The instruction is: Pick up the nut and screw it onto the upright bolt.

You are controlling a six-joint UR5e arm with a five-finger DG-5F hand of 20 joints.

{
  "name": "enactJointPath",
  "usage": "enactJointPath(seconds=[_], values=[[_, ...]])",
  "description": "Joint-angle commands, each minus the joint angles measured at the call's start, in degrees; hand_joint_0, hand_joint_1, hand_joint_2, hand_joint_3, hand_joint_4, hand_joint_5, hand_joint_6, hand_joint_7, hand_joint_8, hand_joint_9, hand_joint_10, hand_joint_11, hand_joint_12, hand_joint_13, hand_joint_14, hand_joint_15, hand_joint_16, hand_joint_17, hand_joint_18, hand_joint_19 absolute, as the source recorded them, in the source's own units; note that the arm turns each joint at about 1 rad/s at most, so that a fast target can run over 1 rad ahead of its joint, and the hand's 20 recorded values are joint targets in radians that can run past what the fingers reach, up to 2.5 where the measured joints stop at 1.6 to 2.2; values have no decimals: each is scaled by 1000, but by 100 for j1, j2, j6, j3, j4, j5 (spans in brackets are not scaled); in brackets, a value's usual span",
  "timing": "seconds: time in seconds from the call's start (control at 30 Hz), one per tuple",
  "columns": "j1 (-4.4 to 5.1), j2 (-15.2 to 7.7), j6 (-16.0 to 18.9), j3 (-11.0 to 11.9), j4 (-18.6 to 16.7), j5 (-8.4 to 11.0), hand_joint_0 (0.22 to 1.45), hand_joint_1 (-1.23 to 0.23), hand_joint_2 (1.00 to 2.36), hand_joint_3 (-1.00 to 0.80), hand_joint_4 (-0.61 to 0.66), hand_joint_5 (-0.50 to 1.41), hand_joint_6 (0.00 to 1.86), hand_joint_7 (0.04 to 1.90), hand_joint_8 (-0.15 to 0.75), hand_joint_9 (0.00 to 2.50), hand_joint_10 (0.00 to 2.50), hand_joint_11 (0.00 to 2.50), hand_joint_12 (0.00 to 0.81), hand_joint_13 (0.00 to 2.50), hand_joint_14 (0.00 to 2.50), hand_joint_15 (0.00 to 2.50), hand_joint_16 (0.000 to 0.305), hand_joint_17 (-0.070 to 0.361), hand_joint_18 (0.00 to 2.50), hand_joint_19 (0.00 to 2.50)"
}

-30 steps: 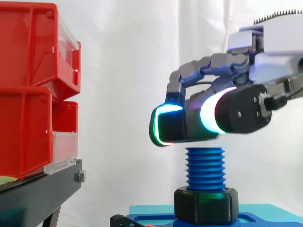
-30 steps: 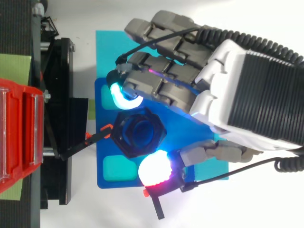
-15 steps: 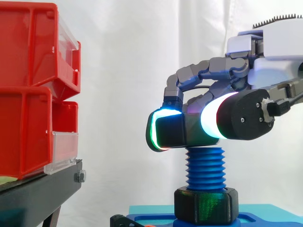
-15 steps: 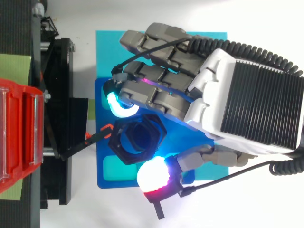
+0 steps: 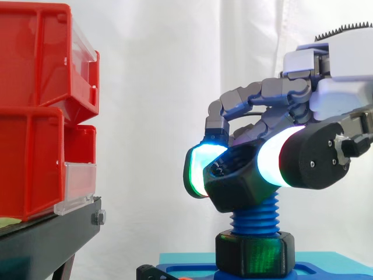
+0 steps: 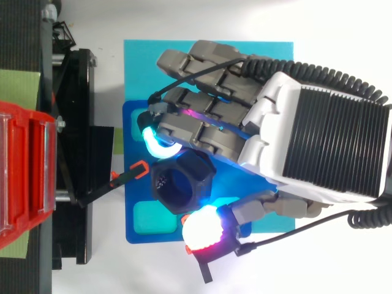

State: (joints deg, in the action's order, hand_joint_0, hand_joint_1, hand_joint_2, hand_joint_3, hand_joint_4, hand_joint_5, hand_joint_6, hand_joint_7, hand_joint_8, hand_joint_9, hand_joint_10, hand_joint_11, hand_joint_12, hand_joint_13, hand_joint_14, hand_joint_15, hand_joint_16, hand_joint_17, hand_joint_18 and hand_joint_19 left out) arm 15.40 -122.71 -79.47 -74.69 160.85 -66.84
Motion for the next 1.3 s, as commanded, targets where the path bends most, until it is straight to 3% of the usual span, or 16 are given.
enactJointPath(seconds=[0.0,0.4,0.67,1.27], values=[[-2,2,2,-2,35,-5,534,-528,1000,-500,305,-173,543,1268,318,551,5,169,364,527,0,0,46,104,494,67],[-46,2,2,7,35,-57,533,-527,1000,-500,303,-174,542,1267,318,552,5,169,364,533,0,2,46,103,501,72],[-108,11,2,130,70,-242,533,-527,1000,-500,305,-174,542,1268,316,551,5,165,362,537,0,4,46,103,505,72],[-108,63,37,156,219,-304,532,-524,1000,-500,296,-175,543,1269,316,554,6,176,363,545,0,9,46,103,512,84]])
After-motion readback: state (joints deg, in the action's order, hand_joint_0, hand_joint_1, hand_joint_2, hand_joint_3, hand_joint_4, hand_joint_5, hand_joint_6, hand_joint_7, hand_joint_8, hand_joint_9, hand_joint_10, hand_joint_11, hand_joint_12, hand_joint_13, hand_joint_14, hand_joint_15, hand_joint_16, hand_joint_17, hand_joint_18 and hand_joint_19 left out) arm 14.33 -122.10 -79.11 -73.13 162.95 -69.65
